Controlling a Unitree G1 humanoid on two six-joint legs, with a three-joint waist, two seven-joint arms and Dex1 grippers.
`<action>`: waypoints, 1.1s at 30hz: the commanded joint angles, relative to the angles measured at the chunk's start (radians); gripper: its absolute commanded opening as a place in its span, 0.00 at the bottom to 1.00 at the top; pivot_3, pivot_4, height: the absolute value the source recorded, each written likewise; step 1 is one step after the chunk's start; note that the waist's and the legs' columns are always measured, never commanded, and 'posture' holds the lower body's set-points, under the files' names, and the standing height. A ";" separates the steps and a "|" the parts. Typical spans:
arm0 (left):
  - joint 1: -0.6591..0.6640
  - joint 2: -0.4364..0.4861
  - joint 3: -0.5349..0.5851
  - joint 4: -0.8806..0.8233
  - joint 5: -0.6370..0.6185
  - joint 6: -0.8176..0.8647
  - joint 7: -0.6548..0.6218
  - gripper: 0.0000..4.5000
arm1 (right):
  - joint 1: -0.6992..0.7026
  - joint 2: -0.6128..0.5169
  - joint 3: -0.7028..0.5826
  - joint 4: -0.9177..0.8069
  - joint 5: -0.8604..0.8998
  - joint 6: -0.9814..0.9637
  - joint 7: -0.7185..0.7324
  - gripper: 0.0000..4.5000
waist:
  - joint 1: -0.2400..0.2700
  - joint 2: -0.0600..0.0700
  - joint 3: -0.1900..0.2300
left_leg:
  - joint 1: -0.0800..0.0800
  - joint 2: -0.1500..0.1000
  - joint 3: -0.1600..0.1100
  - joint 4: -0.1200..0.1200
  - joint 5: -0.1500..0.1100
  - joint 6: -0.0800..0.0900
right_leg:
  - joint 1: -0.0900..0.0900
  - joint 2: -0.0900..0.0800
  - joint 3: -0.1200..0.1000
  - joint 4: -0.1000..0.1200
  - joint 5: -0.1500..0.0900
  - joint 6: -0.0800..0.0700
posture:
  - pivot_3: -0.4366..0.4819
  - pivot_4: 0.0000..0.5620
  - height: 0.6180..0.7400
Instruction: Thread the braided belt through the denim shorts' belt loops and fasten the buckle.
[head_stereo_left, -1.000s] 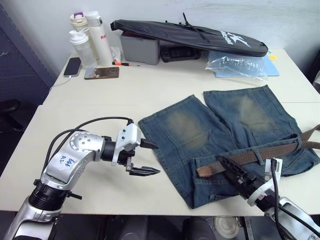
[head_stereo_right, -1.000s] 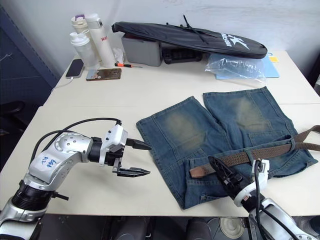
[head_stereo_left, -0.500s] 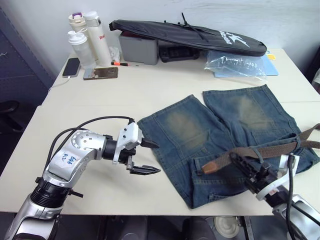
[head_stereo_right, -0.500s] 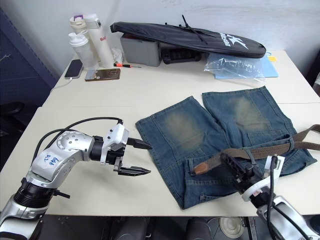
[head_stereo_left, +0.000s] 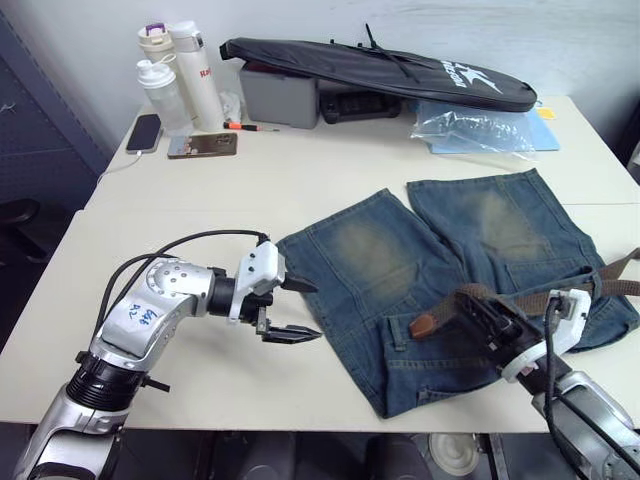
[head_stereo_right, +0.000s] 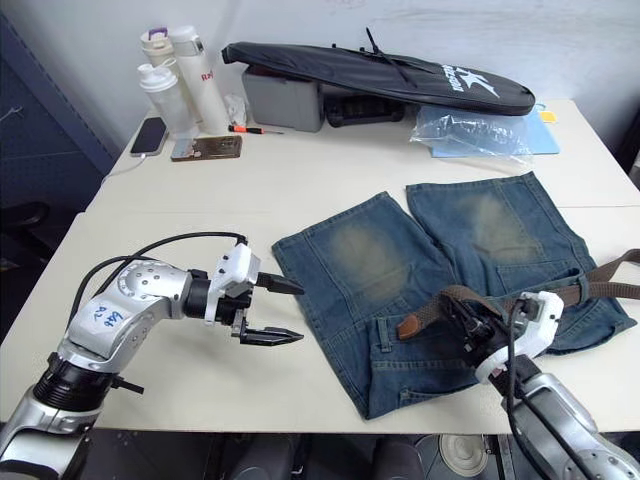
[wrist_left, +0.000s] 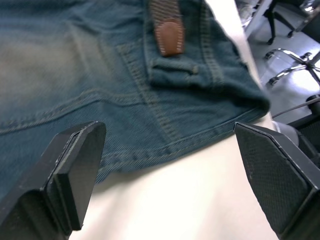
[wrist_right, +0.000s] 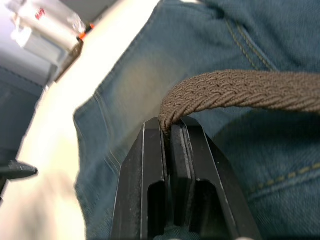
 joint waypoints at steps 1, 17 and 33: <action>-0.009 0.014 0.024 -0.014 -0.005 -0.013 -0.014 1.00 | 0.003 0.020 0.020 -0.044 -0.051 -0.008 0.030 0.01 | 0.000 0.000 0.000 | 0.000 0.000 0.000 0.000 0.000 0.000 | 0.000 0.000 0.001 0.000 0.000 0.000 | 0.48 0.27 0.28; 0.000 -0.017 0.051 -0.052 -0.038 0.036 0.025 1.00 | -0.033 0.228 0.196 0.037 -0.359 -0.066 0.074 0.01 | -0.011 -0.002 -0.001 | -0.001 0.000 0.002 -0.001 0.000 -0.002 | -0.007 0.000 0.004 0.008 0.000 0.000 | 0.48 0.27 0.28; 0.005 -0.087 0.001 -0.071 -0.033 0.078 0.078 1.00 | -0.174 0.150 0.332 0.018 -0.448 0.184 0.134 0.01 | -0.029 -0.007 -0.004 | 0.001 0.001 0.002 -0.001 0.001 -0.005 | -0.010 0.002 0.006 0.015 0.000 0.000 | 0.48 0.27 0.28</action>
